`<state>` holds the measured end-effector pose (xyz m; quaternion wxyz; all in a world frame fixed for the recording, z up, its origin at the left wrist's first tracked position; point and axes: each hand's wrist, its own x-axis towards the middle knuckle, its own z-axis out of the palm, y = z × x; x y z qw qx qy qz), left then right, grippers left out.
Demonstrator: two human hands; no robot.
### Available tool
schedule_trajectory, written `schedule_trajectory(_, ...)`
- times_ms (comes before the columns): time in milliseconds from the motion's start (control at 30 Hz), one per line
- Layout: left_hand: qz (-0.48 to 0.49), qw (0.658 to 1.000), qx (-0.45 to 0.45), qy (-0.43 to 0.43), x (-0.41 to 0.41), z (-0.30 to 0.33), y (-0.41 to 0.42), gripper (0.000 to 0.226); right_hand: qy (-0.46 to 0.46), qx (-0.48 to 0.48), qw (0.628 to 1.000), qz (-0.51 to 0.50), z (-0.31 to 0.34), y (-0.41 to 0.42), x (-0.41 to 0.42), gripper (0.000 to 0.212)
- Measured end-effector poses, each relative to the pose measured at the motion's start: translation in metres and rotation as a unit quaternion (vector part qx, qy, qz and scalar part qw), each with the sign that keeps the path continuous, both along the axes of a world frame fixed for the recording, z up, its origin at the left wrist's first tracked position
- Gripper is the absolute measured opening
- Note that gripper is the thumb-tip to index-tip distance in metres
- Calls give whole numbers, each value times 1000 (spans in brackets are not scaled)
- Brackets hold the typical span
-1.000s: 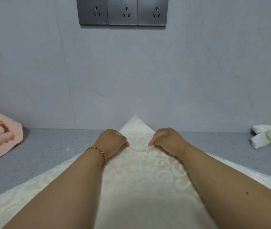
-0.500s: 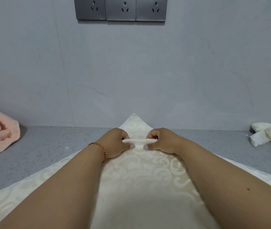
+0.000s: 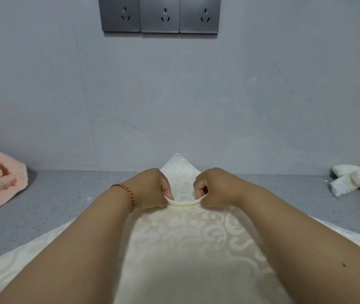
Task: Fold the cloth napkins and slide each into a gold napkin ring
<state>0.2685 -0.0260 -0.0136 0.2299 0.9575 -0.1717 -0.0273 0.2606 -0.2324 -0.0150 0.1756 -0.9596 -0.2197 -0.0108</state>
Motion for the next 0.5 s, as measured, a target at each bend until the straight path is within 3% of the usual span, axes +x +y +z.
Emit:
schedule_trajectory(100,5,998,-26,62,-3,6,-2,14,32,-7,999,-20,5,-2,0,10)
schedule_trajectory(200,17,997,-43,69,-4,9,-6,24,60,19,997,-47,8,-3,0,23)
schedule_trajectory(267,11,999,-14,46,-3,8,-7,26,59,19,997,-37,8,-3,-1,28)
schedule_trajectory(400,-21,998,40,39,-4,6,-6,17,79,21,997,-16,4,-4,0,12)
schedule_trajectory(500,-22,997,56,52,-4,6,-5,29,95,8,995,-23,4,-4,0,22)
